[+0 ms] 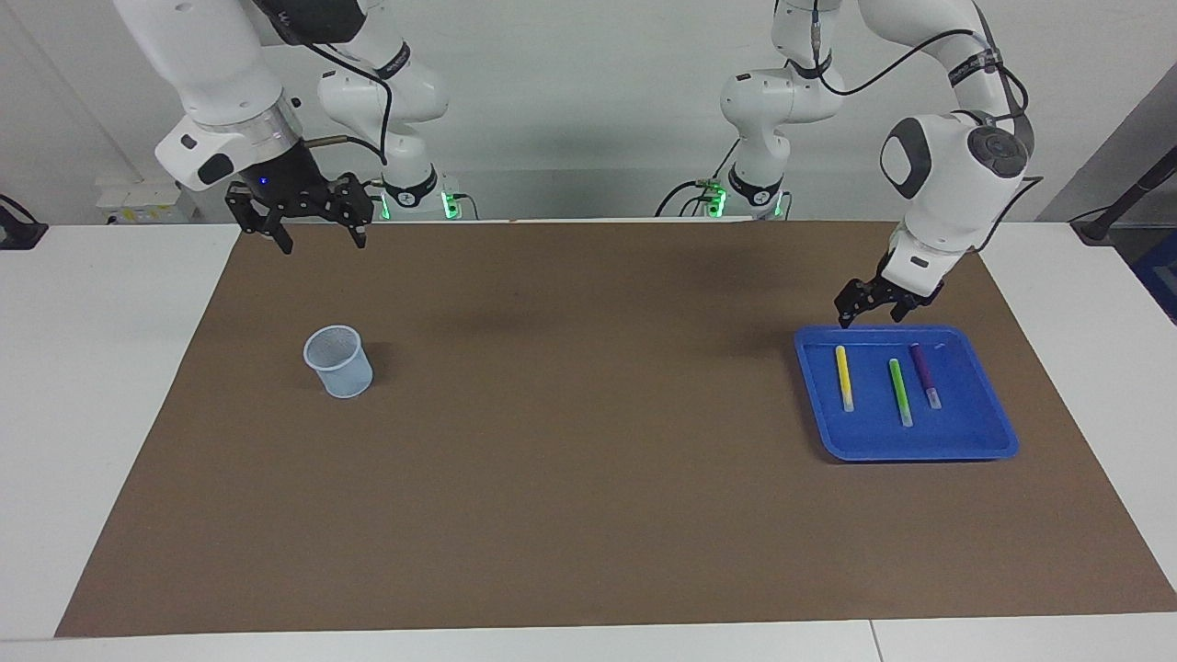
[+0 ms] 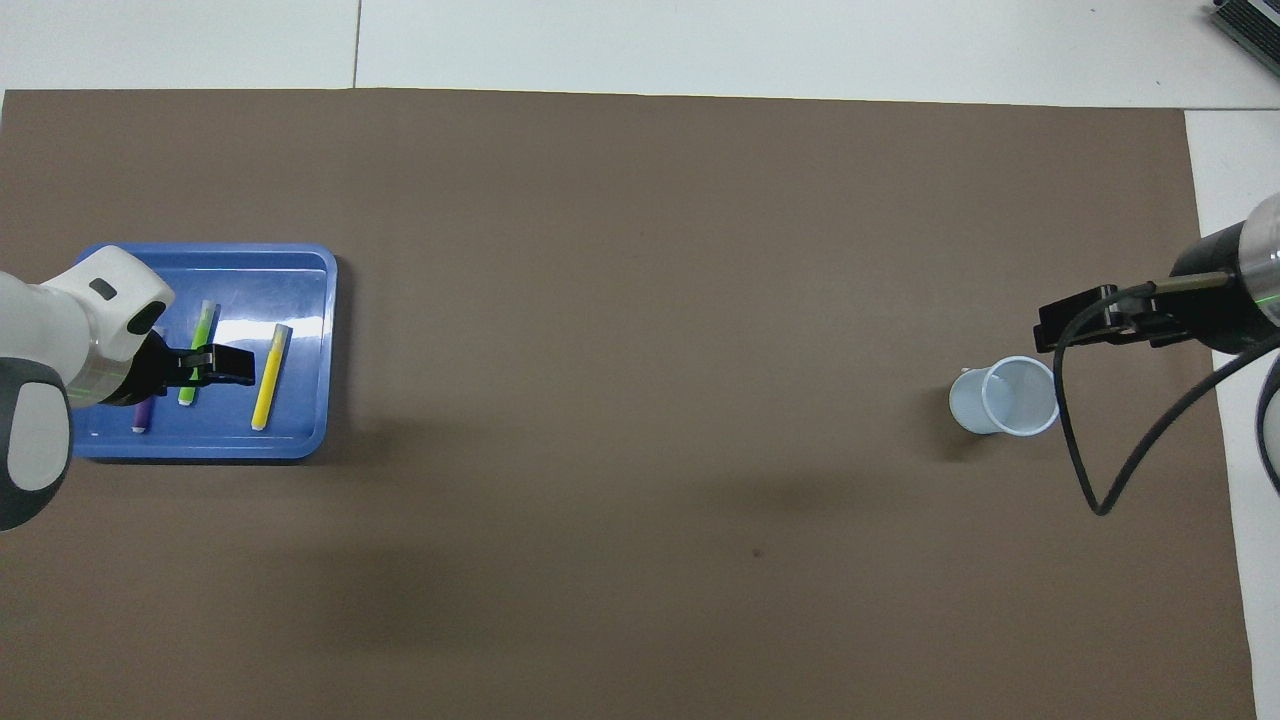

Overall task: Transfer and insert pens with both arms
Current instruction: 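Reach the left gripper over the tray and grasp the yellow pen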

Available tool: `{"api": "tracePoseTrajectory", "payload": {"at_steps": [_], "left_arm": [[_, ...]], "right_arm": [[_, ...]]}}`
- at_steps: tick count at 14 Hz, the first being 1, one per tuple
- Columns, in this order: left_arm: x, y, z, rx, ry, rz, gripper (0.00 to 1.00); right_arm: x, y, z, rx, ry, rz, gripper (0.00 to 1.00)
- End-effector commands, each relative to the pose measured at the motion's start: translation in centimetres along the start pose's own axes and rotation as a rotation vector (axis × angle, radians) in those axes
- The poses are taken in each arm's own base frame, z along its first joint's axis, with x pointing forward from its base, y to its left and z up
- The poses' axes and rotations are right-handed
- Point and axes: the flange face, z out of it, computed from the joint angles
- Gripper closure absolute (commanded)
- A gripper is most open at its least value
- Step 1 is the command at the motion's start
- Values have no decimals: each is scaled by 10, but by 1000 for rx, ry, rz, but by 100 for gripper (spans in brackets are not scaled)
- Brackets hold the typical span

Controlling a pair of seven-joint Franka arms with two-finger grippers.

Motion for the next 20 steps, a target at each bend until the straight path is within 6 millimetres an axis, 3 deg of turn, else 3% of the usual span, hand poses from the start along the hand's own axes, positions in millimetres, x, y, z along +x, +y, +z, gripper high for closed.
{"api": "tracePoseTrajectory", "payload": {"at_steps": [1, 4, 10, 15, 18, 20], "left_arm": [[3, -6, 19, -2, 17, 7, 0], [9, -14, 41, -1, 20, 5, 0], [26, -12, 93, -2, 36, 6, 0], [32, -7, 124, -2, 46, 17, 0], [30, -5, 125, -1, 28, 21, 10], [30, -2, 125, -2, 26, 26, 32]], "right_arm": [[-6, 3, -1, 21, 15, 9, 0], [-6, 3, -1, 21, 15, 9, 0], [-6, 3, -1, 21, 15, 9, 0], [-6, 3, -1, 21, 15, 9, 0], [-6, 3, -1, 21, 15, 9, 0], [-6, 3, -1, 21, 15, 9, 0]]}}
